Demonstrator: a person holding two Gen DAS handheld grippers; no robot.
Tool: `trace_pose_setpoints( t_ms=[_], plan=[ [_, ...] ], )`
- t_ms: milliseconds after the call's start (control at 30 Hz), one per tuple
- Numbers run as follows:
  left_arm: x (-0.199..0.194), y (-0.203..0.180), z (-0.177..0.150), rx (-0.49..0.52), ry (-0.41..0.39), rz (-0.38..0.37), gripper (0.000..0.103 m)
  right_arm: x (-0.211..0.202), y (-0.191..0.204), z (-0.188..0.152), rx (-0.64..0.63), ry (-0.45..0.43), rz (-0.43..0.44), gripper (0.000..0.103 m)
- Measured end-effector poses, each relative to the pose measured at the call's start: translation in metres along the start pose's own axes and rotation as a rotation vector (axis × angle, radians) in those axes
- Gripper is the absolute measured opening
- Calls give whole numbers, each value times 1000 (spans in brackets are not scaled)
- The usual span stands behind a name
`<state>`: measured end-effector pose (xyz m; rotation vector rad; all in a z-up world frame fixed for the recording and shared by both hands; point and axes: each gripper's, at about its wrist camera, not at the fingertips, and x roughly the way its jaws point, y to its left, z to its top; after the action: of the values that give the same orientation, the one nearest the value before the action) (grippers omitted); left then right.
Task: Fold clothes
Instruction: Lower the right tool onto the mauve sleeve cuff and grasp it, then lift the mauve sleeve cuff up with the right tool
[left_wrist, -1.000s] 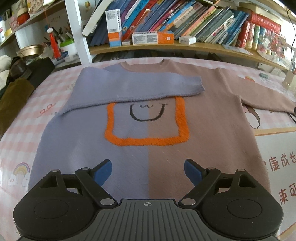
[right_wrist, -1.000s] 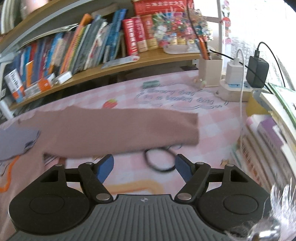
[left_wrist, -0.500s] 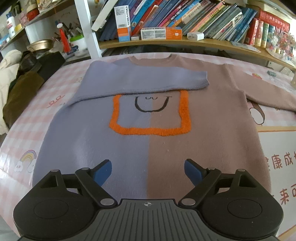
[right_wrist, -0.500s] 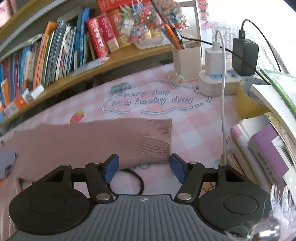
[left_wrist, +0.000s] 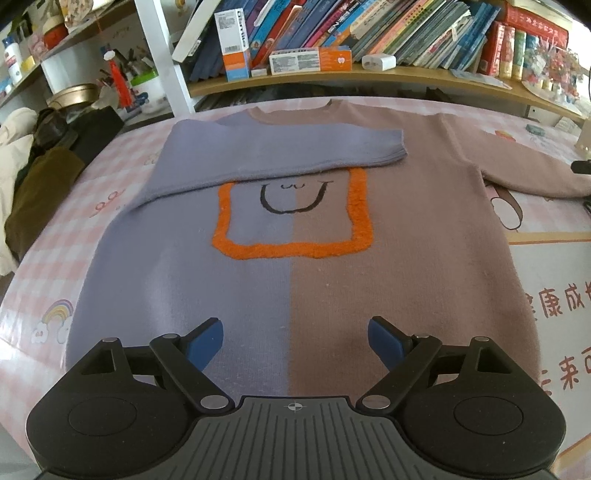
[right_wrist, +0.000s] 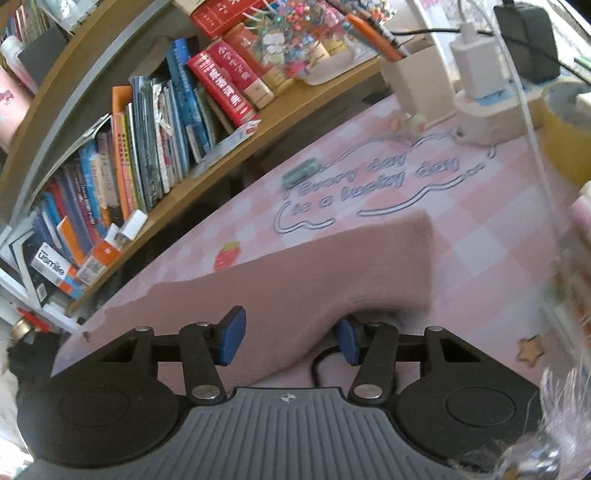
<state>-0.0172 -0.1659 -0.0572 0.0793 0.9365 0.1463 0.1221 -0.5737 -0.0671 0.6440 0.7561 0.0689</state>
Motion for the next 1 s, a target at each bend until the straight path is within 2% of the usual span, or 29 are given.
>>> trace_pose_setpoints(
  t_ms=[233, 367, 567, 700, 833, 1000],
  plan=[
    [-2, 9, -5, -34, -1, 19, 88, -4, -9, 8, 32, -74, -114, 47],
    [-2, 13, -6, -50, 3, 23, 88, -7, -18, 13, 46, -71, -143, 31],
    [-2, 13, -7, -47, -1, 11, 88, 0, -17, 20, 30, 16, -155, 7],
    [-3, 16, -8, -56, -7, 11, 88, -1, -10, 26, -29, 58, -146, 5],
    [-3, 19, -9, -69, -16, 9, 88, -12, 8, 34, -84, 34, -110, 5],
    [-5, 24, -10, -77, -38, -6, 88, -26, 52, 41, -163, -17, -25, 5]
  ],
)
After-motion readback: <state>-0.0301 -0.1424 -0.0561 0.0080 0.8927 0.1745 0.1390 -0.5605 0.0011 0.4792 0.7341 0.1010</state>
